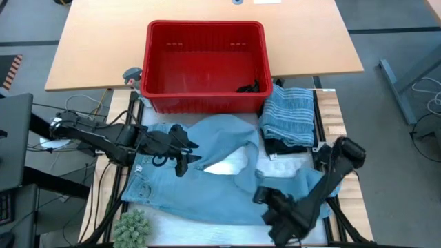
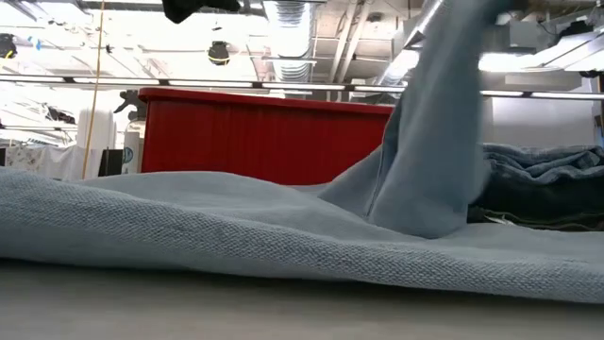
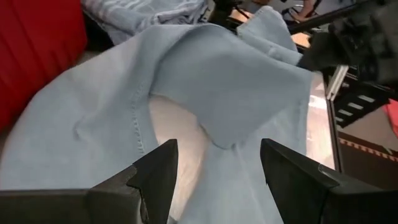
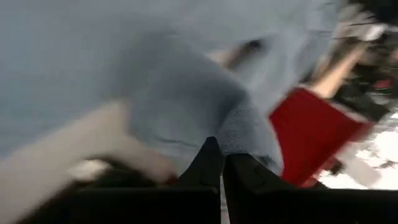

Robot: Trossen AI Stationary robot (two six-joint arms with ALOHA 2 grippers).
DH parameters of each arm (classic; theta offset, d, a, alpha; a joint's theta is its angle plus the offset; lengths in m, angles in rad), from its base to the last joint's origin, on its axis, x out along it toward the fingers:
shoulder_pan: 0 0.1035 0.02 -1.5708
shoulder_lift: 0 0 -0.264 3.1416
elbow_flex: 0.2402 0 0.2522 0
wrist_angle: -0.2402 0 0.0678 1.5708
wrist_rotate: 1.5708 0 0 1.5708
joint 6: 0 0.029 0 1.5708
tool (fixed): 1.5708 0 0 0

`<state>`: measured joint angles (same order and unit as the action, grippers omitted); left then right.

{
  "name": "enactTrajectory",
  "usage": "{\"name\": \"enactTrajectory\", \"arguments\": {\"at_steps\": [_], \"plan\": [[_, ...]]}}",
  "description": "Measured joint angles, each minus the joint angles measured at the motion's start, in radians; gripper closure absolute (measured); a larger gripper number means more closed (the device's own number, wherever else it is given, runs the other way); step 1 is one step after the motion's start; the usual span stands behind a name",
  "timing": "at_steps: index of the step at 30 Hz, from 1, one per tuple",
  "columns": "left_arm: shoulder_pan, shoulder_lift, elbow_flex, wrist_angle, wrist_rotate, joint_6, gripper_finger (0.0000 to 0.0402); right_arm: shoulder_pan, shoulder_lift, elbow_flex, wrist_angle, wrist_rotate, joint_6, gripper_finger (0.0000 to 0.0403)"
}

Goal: Fold Laundry from Bin
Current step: Fold the light blue pants

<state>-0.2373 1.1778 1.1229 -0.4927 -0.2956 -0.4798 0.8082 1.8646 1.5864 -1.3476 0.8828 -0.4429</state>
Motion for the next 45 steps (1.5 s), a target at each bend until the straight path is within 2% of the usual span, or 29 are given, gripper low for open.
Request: {"name": "enactTrajectory", "arguments": {"at_steps": [3,4,6,8,12,15,19,21,23,29,31,35,39,45], "plan": [[0.014,0.0,0.0,-0.011,0.002,-0.001,0.0185,0.054,0.046,-0.002,-0.225,-0.097,0.178,0.0377],[0.017,0.0,0.0,-0.018,0.002,-0.001,0.0185,0.065,0.052,-0.014,-0.233,-0.138,0.208,0.0377],[0.026,0.001,0.0,-0.03,0.002,0.001,0.0185,0.09,0.016,-0.059,-0.191,-0.226,0.158,0.0378],[0.032,0.001,0.0,-0.033,-0.001,0.001,0.0185,0.103,-0.004,-0.071,-0.231,-0.262,0.122,0.0379],[0.035,0.013,0.0,-0.038,0.004,-0.003,0.0185,0.08,-0.039,-0.128,-0.222,-0.259,0.12,0.0379],[0.035,0.028,-0.001,-0.042,0.048,0.01,0.0185,0.034,-0.057,-0.162,-0.226,-0.225,0.039,0.0379],[0.035,0.072,-0.001,0.026,0.146,0.075,0.0185,-0.034,-0.06,-0.161,-0.224,-0.178,-0.047,0.0374],[0.035,0.106,0.0,0.122,0.161,0.124,0.0185,-0.06,-0.059,-0.161,-0.215,-0.128,-0.052,0.0369],[0.036,0.141,-0.001,0.194,0.123,0.179,0.0185,-0.079,-0.06,-0.161,-0.215,-0.119,-0.052,0.0368],[0.078,0.282,0.0,0.573,-0.159,0.346,0.0185,-0.088,-0.059,-0.161,-0.218,-0.121,-0.014,0.0374],[0.11,0.333,0.0,0.667,-0.184,0.353,0.0185,-0.081,-0.059,-0.161,-0.217,-0.122,-0.01,0.0373],[0.188,0.447,0.004,0.799,-0.1,0.355,0.0185,-0.072,-0.059,-0.161,-0.219,-0.123,-0.004,0.0372],[0.239,0.562,0.067,0.81,0.014,0.418,0.0185,-0.062,-0.059,-0.161,-0.218,-0.126,0.022,0.0374],[0.244,0.725,0.196,0.821,0.023,0.585,0.0185,-0.063,-0.059,-0.161,-0.217,-0.129,0.069,0.0372]]}}
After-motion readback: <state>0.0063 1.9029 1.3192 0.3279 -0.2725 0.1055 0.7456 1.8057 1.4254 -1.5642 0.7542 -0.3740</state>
